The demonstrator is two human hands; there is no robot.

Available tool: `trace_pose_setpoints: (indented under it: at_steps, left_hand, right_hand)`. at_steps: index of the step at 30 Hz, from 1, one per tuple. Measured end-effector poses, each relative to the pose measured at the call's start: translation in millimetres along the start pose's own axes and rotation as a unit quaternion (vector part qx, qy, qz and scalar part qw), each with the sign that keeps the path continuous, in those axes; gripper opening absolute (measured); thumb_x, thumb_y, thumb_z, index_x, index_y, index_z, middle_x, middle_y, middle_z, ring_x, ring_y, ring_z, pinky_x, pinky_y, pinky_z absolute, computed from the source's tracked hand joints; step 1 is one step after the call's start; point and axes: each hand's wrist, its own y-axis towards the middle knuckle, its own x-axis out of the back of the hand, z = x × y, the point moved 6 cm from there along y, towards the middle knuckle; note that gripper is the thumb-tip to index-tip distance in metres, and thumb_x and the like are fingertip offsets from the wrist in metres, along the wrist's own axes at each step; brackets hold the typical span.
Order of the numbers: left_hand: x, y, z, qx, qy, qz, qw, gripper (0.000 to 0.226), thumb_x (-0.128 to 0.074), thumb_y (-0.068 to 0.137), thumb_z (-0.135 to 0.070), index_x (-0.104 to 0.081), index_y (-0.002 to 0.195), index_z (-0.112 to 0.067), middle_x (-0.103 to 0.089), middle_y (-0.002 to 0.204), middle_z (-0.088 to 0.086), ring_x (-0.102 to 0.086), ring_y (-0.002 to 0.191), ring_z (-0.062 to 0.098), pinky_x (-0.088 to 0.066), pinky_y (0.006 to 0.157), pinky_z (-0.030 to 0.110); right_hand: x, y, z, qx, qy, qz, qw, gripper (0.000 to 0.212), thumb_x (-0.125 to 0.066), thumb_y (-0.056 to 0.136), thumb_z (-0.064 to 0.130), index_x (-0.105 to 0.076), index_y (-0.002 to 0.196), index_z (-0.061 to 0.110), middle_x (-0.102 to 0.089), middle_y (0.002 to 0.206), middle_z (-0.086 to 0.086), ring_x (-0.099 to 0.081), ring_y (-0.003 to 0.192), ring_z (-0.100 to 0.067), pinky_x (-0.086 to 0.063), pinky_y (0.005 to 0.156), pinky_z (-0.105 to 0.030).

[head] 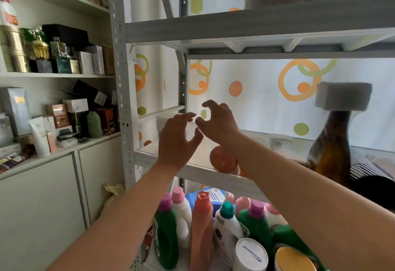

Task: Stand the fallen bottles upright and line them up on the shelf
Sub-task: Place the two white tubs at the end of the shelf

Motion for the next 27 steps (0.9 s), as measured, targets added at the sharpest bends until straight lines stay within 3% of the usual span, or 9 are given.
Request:
trace_pose_setpoints:
  at_steps: [1,3,7,12,15,17,21,27]
  left_hand:
    - [-2,-1,-9,0.012,-0.007,-0.004,1.0,0.038,-0.066,0.082,-0.038,-0.059,0.114,-0.018,-0.067,0.109,0.001,-0.061,0.098,0.02,-0.05,0.093,0.038]
    - [-7,-3,-29,0.025,-0.024,-0.001,0.999,0.033,-0.063,0.086,-0.037,-0.06,0.113,-0.018,-0.067,0.111,-0.001,-0.061,0.101,0.017,-0.042,0.095,0.028]
    - [-21,-7,-76,0.001,-0.054,0.027,0.998,0.027,-0.061,0.087,-0.037,-0.06,0.107,-0.019,-0.068,0.102,-0.004,-0.056,0.081,0.006,-0.038,0.074,0.012]
    - [-33,-23,-139,-0.017,-0.095,0.055,0.994,0.02,-0.061,0.086,-0.038,-0.061,0.099,-0.023,-0.07,0.092,-0.008,-0.057,0.067,0.004,-0.05,0.067,0.019]
    - [-41,-31,-179,-0.042,-0.112,0.07,0.99,0.022,-0.06,0.087,-0.038,-0.063,0.098,-0.02,-0.071,0.083,-0.006,-0.058,0.063,0.006,-0.043,0.06,0.012]
    - [-48,-36,-207,-0.071,-0.123,0.084,0.986,0.024,-0.062,0.086,-0.038,-0.063,0.098,-0.017,-0.071,0.077,-0.004,-0.063,0.063,0.011,-0.047,0.06,0.017]
    - [-65,-44,-254,-0.08,-0.172,0.131,0.973,0.025,-0.06,0.088,-0.037,-0.064,0.099,-0.016,-0.07,0.075,-0.003,-0.064,0.065,0.012,-0.051,0.065,0.024]
    - [-108,-53,-305,-0.061,-0.236,0.213,0.946,0.018,-0.059,0.086,-0.035,-0.059,0.101,-0.025,-0.059,0.07,-0.015,-0.063,0.069,0.006,-0.057,0.074,0.032]
  right_hand:
    - [12,-6,-2,0.003,-0.002,-0.009,1.0,0.047,-0.057,0.087,0.028,-0.045,0.131,0.018,-0.047,0.121,-0.012,-0.049,0.112,-0.026,-0.033,0.082,-0.024]
    - [34,-19,-6,0.006,-0.009,-0.021,1.0,0.046,-0.058,0.086,0.026,-0.045,0.13,0.018,-0.049,0.119,-0.011,-0.049,0.111,-0.023,-0.033,0.082,-0.022]
    - [74,-49,-17,0.003,-0.015,-0.045,0.999,0.046,-0.061,0.085,0.029,-0.047,0.128,0.021,-0.053,0.119,-0.009,-0.053,0.108,-0.021,-0.037,0.08,-0.021]
    - [131,-90,-34,0.005,-0.051,-0.093,0.994,0.037,-0.06,0.086,0.036,-0.055,0.119,0.021,-0.06,0.104,0.003,-0.058,0.096,-0.013,-0.044,0.082,-0.022]
    - [168,-112,-51,-0.005,-0.081,-0.116,0.99,0.022,-0.06,0.085,0.033,-0.063,0.102,0.02,-0.061,0.083,0.008,-0.06,0.078,-0.008,-0.049,0.075,-0.021]
    - [191,-124,-64,-0.022,-0.101,-0.13,0.986,0.018,-0.061,0.083,0.034,-0.066,0.091,0.019,-0.063,0.075,0.007,-0.059,0.069,-0.005,-0.048,0.066,-0.017]
    - [232,-143,-90,-0.053,-0.132,-0.145,0.979,0.025,-0.061,0.084,0.04,-0.068,0.082,0.015,-0.061,0.071,0.007,-0.059,0.067,-0.006,-0.037,0.059,-0.009]
    - [281,-160,-144,-0.122,-0.16,-0.181,0.963,0.018,-0.06,0.08,0.034,-0.068,0.085,0.018,-0.068,0.078,0.003,-0.06,0.073,-0.009,-0.038,0.065,-0.021]
